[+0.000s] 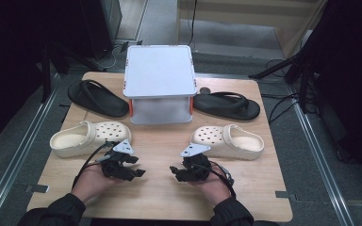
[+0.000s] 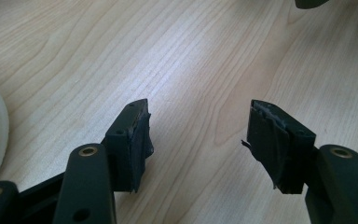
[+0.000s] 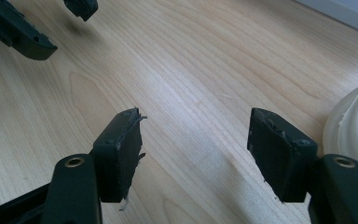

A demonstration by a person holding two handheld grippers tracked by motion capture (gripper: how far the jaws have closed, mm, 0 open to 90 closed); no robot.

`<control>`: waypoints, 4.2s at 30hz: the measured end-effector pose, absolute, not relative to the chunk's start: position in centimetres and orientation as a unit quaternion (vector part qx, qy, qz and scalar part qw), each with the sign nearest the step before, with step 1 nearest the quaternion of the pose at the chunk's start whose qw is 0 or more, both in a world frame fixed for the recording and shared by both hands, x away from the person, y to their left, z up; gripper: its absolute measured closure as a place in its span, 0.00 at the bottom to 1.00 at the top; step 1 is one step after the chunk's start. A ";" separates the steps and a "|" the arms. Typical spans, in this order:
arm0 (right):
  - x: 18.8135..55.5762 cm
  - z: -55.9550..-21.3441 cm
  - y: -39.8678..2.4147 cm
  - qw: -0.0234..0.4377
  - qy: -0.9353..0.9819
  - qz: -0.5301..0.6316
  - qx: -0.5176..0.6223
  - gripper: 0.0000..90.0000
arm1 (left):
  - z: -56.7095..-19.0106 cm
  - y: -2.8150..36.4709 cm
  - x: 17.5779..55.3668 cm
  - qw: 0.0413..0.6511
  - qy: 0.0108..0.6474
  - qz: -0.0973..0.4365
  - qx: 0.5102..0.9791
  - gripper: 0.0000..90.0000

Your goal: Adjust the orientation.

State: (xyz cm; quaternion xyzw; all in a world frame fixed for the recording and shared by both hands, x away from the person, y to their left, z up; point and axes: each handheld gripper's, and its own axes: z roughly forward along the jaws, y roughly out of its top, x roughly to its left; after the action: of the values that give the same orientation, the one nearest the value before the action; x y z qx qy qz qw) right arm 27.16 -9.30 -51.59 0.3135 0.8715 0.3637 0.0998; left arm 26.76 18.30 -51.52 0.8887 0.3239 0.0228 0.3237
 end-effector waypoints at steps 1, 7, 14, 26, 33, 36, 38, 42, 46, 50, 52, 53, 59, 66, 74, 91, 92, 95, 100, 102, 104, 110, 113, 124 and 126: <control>27.2 -51.6 -9.3 0.098 0.873 0.361 0.313 0.39 | -51.5 18.3 26.7 0.323 0.323 0.023 0.889 0.44; 27.2 -51.5 -9.4 0.089 0.872 0.365 0.313 0.42 | -51.2 18.5 26.7 0.325 0.332 0.011 0.885 0.47; 27.3 -51.5 -9.4 0.089 0.873 0.364 0.313 0.42 | -50.9 19.1 26.6 0.325 0.331 0.015 0.886 0.48; 27.3 -51.5 -9.5 0.079 0.872 0.367 0.316 0.43 | -50.6 19.6 26.5 0.319 0.330 0.017 0.888 0.47; 27.4 -51.5 -9.3 0.078 0.874 0.364 0.313 0.43 | -50.6 20.0 26.4 0.321 0.336 0.014 0.885 0.47; 27.5 -51.5 -9.2 0.076 0.875 0.363 0.311 0.43 | -50.6 20.1 26.3 0.321 0.339 0.014 0.885 0.47; 27.5 -51.5 -9.1 0.075 0.876 0.362 0.309 0.43 | -50.6 20.1 26.3 0.320 0.339 0.016 0.885 0.47; 27.6 -51.6 -9.0 0.076 0.877 0.364 0.303 0.43 | -50.6 20.4 26.2 0.321 0.344 0.015 0.882 0.46; 27.6 -51.5 -8.8 0.071 0.878 0.362 0.305 0.43 | -50.6 20.7 26.2 0.322 0.348 0.015 0.880 0.46; 27.7 -51.5 -8.6 0.069 0.881 0.358 0.301 0.43 | -50.7 21.0 26.0 0.322 0.353 0.016 0.878 0.46; 27.8 -51.6 -8.4 0.070 0.882 0.357 0.299 0.43 | -50.7 21.1 26.0 0.319 0.353 0.016 0.879 0.46; 27.8 -51.6 -8.4 0.069 0.883 0.357 0.297 0.43 | -50.7 21.1 25.9 0.319 0.353 0.015 0.879 0.46; 27.9 -51.6 -8.2 0.066 0.882 0.359 0.297 0.43 | -50.8 21.3 25.8 0.319 0.355 0.015 0.879 0.46; 28.0 -51.6 -8.1 0.064 0.883 0.360 0.295 0.43 | -50.6 21.9 25.6 0.310 0.354 0.020 0.882 0.47; 28.3 -51.5 -7.3 0.063 0.888 0.357 0.281 0.43 | -49.7 23.8 25.1 0.316 0.373 0.031 0.872 0.47; 28.7 -51.6 -5.6 0.038 0.895 0.361 0.260 0.45 | -48.4 28.6 24.7 0.319 0.421 0.044 0.848 0.47; 28.8 -51.6 -5.5 0.038 0.896 0.360 0.258 0.45 | -48.2 28.9 24.7 0.319 0.423 0.047 0.847 0.47; 28.8 -51.6 -5.5 0.039 0.896 0.359 0.258 0.46 | -47.7 29.8 24.6 0.321 0.427 0.051 0.844 0.47; 28.8 -51.6 -5.5 0.038 0.895 0.358 0.262 0.46 | -46.7 31.8 24.7 0.325 0.442 0.062 0.834 0.47; 28.8 -51.6 -5.5 0.039 0.896 0.358 0.261 0.46 | -46.3 32.6 24.7 0.328 0.448 0.067 0.829 0.48; 28.7 -51.7 -5.6 0.039 0.896 0.356 0.263 0.46 | -45.9 33.3 24.8 0.327 0.453 0.075 0.826 0.48; 28.6 -51.7 -5.8 0.043 0.895 0.353 0.268 0.46 | -45.6 35.0 26.0 0.325 0.464 0.093 0.819 0.48; 28.5 -51.7 -6.0 0.042 0.896 0.349 0.272 0.46 | -46.0 35.4 26.9 0.328 0.465 0.095 0.817 0.48; 27.9 -51.7 -7.2 0.050 0.889 0.352 0.288 0.46 | -47.8 34.1 29.5 0.316 0.455 0.081 0.828 0.51; 27.8 -51.7 -7.4 0.052 0.888 0.353 0.291 0.46 | -47.9 34.0 29.6 0.316 0.454 0.080 0.829 0.53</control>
State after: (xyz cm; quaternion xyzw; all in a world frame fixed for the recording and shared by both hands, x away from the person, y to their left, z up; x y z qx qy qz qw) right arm 27.81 -7.40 -51.72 0.2908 0.8877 0.3532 0.0515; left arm 29.60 34.04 -47.88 0.8294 0.4535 0.0803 0.3161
